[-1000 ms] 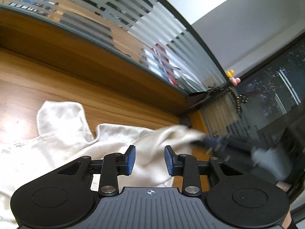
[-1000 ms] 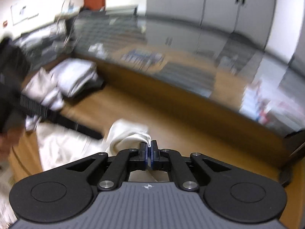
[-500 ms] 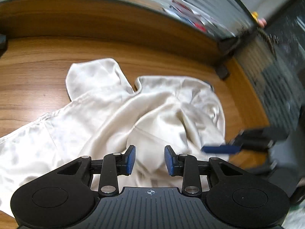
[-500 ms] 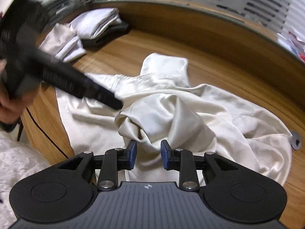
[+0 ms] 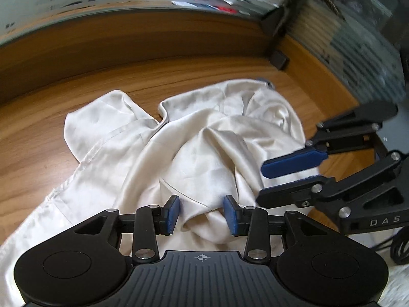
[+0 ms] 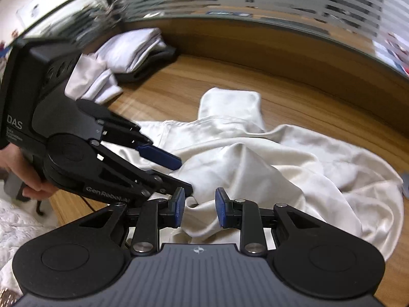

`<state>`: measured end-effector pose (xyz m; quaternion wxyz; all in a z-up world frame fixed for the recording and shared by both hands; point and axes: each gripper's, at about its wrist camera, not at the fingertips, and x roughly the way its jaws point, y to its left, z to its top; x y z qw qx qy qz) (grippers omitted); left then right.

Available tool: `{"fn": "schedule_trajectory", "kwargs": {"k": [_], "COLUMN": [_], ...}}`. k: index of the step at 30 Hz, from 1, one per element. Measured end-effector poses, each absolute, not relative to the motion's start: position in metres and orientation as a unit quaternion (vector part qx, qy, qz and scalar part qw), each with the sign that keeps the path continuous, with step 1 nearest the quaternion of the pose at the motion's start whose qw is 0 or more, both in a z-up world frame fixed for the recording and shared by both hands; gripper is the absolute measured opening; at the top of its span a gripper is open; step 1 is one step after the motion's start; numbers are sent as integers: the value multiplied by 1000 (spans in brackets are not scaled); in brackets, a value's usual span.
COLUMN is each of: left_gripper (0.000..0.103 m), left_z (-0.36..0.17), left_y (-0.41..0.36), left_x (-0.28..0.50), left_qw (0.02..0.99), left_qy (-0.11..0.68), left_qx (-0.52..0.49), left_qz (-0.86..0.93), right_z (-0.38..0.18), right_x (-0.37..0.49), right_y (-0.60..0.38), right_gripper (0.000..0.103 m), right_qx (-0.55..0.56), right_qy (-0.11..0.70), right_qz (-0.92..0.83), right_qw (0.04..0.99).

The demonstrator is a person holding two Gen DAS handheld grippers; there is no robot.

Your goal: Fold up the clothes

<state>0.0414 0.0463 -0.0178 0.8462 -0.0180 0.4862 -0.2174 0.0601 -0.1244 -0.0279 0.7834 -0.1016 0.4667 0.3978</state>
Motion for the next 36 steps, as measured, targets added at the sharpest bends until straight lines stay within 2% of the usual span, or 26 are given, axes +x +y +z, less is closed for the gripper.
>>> {"fn": "schedule_trajectory", "kwargs": {"k": [7,8,9,11,19,23,24,25,26,32,36], "left_gripper": [40,37,22,5,4,4,4,4,4,4,4], "left_z": [-20,-21,-22,-24,-8,-1,1,2,3,11,9], "left_y": [50,49,48,48,63,69,71,73,75,92,94], "left_x": [39,40,41,43,53,57,58,59,59,62,61], "left_qw": [841,840,839,839,842,839,841,844,848,871,858], "left_qy": [476,474,471,466,453,451,449,447,445,432,440], "left_qx": [44,54,59,64,-35,-74,-82,-91,-96,-131,-168], "left_qz": [-254,-257,-264,-275,-291,-295,-290,-283,-272,-196,-204], "right_z": [-41,-43,-44,-48,-33,-34,-36,-38,-40,-24,-20], "right_x": [58,57,57,59,59,61,62,62,63,46,37], "right_y": [-110,-108,-106,-104,-104,-95,-95,-94,-94,-117,-147], "right_gripper": [31,31,31,31,31,30,26,7,2,1,1], "right_qx": [-112,-114,-116,-111,-85,-110,-115,-122,-130,-151,-156], "right_qy": [480,481,483,491,468,456,456,457,458,449,464], "right_qz": [399,399,398,390,380,377,376,373,371,364,347], "right_qw": [773,772,771,771,793,799,798,798,797,802,800]}}
